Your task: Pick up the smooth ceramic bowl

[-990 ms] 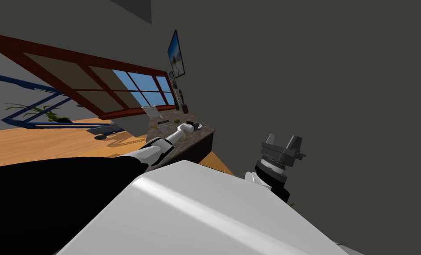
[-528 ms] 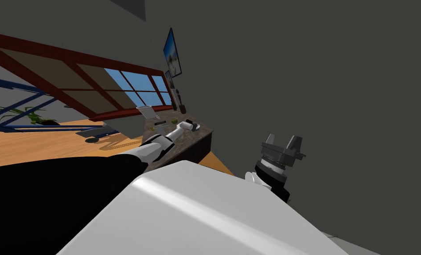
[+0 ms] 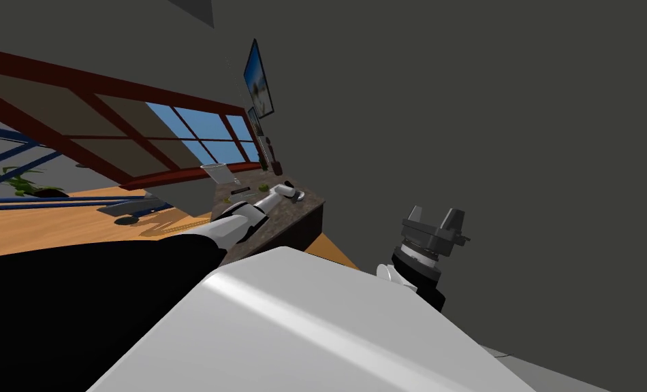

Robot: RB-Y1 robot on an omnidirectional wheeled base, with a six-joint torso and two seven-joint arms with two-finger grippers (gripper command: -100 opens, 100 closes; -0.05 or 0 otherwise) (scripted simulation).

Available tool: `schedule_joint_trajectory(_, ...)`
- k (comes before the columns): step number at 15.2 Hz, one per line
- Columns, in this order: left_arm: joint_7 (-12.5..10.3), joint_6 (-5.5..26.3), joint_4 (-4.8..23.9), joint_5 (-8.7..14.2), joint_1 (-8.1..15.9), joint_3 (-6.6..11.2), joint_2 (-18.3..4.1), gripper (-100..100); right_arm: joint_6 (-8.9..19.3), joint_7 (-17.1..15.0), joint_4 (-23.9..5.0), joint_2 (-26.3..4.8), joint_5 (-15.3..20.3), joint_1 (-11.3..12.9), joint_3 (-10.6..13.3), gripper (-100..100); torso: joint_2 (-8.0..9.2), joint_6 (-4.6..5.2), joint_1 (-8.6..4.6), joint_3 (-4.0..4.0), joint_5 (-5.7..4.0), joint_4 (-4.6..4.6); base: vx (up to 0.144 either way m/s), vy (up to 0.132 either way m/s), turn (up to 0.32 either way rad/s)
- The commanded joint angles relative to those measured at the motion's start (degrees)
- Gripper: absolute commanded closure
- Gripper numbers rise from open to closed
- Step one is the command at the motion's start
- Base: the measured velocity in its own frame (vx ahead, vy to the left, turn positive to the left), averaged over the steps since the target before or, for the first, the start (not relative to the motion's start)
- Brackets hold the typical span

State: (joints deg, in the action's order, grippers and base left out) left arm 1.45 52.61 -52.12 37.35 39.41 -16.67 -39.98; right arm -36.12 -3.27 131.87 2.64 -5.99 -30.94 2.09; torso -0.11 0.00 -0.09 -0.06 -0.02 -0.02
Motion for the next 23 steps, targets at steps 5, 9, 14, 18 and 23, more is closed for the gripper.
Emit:
schedule_joint_trajectory(5, -0.1, 6.7, 5.3, 1.8, 3.3, -0.7, -1.7, -100, 0.0, 0.0, 0.0, 0.0, 0.0, 0.0, 0.0, 0, 0.02, -0.01, 0.02, 0.01, 0.0, 0.0, 0.02, -0.013, -0.052)
schedule_joint_trajectory(9, -0.3, 10.9, 8.7, 2.9, 5.4, -1.17, -2.9, -100, 0.0, 0.0, 0.0, 0.0, 0.0, 0.0, 0.0, 0, 0.01, -0.01, -0.01, 0.0, 0.0, 0.0, 0.024, -0.018, -0.07)
schedule_joint_trajectory(14, -0.4, 14.7, 11.1, 3.7, 7.0, -1.5, -3.8, -100, 0.0, 0.0, 0.0, 0.0, 0.0, 0.0, 0.0, 0, 0.02, -0.01, 0.02, 0.01, 0.0, 0.01, 0.022, -0.011, -0.047)
schedule_joint_trajectory(18, 1.4, 13.7, 14.6, 4.3, 6.4, -0.11, -4.8, -100, 0.0, 0.0, 0.0, 0.0, 0.0, 0.0, 0.0, 0, 0.04, -0.01, 0.04, 0.02, 0.01, 0.01, 0.015, -0.008, -0.065)
schedule_joint_trajectory(23, 3.2, 11.4, 16.9, 4.6, 4.6, 1.77, -5.8, -100, 0.0, 0.0, 0.0, 0.0, 0.0, 0.0, 0.0, 0, 0.1, -0.03, 0.02, 0.06, 0.01, 0.02, 0.004, -0.017, -0.135)
